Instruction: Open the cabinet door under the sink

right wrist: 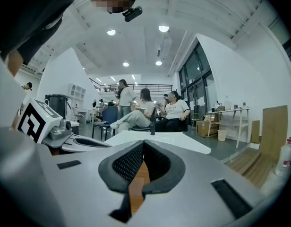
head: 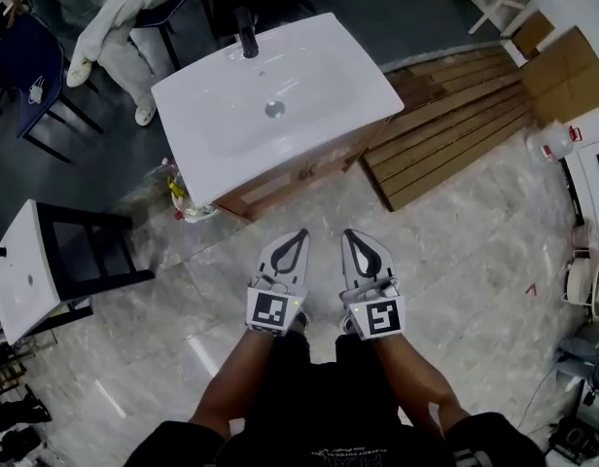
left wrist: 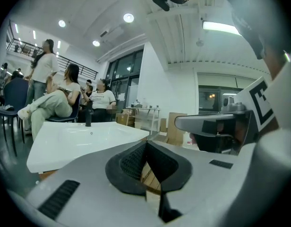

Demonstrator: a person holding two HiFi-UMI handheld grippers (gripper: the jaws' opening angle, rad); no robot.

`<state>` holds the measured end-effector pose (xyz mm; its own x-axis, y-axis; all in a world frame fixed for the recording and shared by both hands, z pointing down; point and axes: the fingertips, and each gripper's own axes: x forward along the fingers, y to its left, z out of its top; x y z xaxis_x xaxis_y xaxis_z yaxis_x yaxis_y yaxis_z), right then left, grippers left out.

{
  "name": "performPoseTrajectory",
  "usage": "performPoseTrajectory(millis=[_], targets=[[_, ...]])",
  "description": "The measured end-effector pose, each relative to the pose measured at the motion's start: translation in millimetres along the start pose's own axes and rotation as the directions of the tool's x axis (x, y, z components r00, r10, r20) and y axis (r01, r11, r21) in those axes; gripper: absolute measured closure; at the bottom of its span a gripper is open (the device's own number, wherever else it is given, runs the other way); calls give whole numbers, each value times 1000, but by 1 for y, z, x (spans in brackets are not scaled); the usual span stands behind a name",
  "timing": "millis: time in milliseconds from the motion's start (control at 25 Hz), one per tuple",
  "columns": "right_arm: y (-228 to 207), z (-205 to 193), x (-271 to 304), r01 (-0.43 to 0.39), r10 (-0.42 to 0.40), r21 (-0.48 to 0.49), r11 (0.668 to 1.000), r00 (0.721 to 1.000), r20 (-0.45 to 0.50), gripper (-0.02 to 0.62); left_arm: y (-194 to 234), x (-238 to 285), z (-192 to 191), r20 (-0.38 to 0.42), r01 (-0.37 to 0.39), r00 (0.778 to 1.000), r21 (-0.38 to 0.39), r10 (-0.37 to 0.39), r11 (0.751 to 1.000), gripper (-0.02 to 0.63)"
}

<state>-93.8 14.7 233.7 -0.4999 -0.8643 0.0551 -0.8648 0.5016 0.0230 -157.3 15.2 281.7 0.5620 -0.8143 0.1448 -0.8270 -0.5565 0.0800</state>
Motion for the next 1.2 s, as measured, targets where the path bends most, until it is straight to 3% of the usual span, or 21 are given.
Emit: performPoseTrajectory(millis=[200,400,600,800,1040,1200], targets=[[-20,-46,23,-48,48,2,999,999,-10,574,7,42,-29,7,-40,999,8,40,999,584],[-48,-89,47,-104,104,6,995,995,-6,572,21,83,-65,26,-137,990,-22,138,990,583],[-71,-136,64,-155,155,12,988,988,-12,572,32,111,-119,-13,-203,979,-13,203,979,583],[-86,-190,83,-178,179,34,983,984,-22,574,54,141,-184,-82,-298,951,26,299,954,583],[-86,-239,92,-232,232,31,972,973,-15,574,78,165,-243,-99,-405,907,53,409,913,581],[-86,-256,92,-240,240,50,970,971,9,574,84,177,-266,-94,-446,892,-16,443,895,472]])
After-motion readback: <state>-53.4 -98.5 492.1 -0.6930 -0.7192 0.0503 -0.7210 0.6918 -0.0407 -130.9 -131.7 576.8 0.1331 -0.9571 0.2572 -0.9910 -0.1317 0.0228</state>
